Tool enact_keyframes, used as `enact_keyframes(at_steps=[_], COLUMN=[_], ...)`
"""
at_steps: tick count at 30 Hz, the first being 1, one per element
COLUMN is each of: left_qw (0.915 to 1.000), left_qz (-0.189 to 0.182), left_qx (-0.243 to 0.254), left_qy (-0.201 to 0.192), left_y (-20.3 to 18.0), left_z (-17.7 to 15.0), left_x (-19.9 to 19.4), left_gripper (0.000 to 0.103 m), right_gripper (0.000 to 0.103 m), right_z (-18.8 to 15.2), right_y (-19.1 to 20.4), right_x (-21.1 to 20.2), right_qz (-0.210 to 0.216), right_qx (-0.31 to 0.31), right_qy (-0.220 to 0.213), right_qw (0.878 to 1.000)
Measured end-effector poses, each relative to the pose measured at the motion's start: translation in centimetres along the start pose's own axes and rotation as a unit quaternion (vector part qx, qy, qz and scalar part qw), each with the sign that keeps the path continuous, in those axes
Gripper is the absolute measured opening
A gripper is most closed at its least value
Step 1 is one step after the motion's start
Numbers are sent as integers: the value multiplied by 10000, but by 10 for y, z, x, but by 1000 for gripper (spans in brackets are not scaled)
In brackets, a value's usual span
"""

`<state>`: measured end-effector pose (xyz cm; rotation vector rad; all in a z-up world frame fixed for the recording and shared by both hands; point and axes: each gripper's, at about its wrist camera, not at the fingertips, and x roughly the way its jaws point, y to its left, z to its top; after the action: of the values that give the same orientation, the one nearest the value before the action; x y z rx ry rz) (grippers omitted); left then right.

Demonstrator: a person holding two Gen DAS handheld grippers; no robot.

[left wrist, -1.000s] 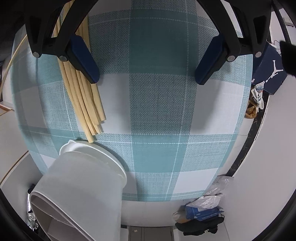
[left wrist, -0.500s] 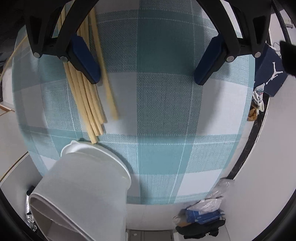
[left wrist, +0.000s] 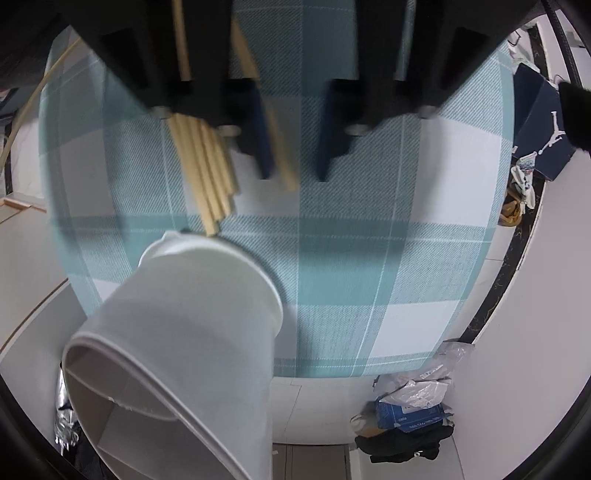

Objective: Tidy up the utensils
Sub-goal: 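Lift the chopstick with the right gripper while the left gripper grasps another chopstick, then carry both chopsticks over the white holder and open both grippers to drop them in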

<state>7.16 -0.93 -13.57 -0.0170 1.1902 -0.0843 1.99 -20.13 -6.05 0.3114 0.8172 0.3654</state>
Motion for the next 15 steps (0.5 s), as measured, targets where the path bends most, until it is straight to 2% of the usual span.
enact_keyframes(at_steps=[3,6,11,15], left_qw=[9989,9982,9919,9790], left_qz=[-340,-421,-718,-966], left_qx=[-325,-383,-460,-562], left_qy=[8,-214,-940,-1706], left_y=[8,8,9,13], left_z=[4,4,-1,-7], left_x=[1,-8,-43,-77], left_gripper=[3,3,3,3], right_gripper=[4,4,4,4], right_z=[1,1,0,-4], right_y=[4,8,18,29], right_x=[0,0,-7,-16], right_qz=[-20,-52,-74,-106], right_qx=[-99,-185,-429,-682], right_qy=[-40,-93,-317,-579], right_qw=[9999,9998,9985,9959])
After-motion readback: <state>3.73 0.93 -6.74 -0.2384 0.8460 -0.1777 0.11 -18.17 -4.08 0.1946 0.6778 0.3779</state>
